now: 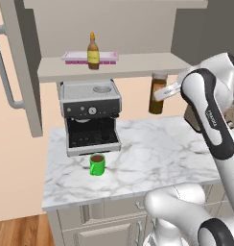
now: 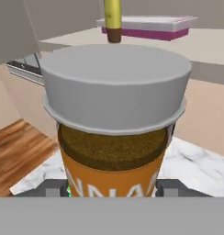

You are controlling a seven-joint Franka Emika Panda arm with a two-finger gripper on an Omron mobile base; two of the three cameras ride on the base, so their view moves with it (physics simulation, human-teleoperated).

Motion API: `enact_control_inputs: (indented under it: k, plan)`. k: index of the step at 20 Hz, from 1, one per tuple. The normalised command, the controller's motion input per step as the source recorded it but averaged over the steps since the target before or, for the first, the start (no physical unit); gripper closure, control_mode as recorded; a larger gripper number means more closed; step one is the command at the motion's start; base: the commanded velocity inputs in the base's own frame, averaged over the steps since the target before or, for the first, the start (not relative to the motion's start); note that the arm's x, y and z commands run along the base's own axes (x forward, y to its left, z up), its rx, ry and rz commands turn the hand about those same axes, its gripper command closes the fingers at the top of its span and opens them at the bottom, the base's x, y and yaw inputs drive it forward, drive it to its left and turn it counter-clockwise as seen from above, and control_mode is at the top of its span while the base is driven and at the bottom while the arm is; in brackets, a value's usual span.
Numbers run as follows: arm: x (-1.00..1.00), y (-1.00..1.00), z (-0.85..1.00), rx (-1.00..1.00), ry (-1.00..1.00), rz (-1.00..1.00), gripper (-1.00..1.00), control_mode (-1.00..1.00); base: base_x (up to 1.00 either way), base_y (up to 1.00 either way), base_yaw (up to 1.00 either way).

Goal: Pick the cinnamon and honey bottle from the cabinet and place them next to the mug.

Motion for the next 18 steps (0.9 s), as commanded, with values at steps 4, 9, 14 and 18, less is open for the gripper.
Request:
enact_control_inputs:
  k: [4,9,14,18]
  plan:
    - [-0.22,0.02,-1.0,0.0,0.0,0.31,1.0,-1.0,0.0,0.0,0.0]
    - [-0.01,0.0,-0.92,0.0,0.0,0.32,1.0,-1.0,0.0,0.0,0.0]
    - [0.09,0.02,-0.64,0.03,0.0,0.34,1.0,-1.0,0.0,0.0,0.0]
    - [0.18,0.04,-0.48,0.07,-0.05,0.34,1.0,-1.0,0.0,0.0,0.0]
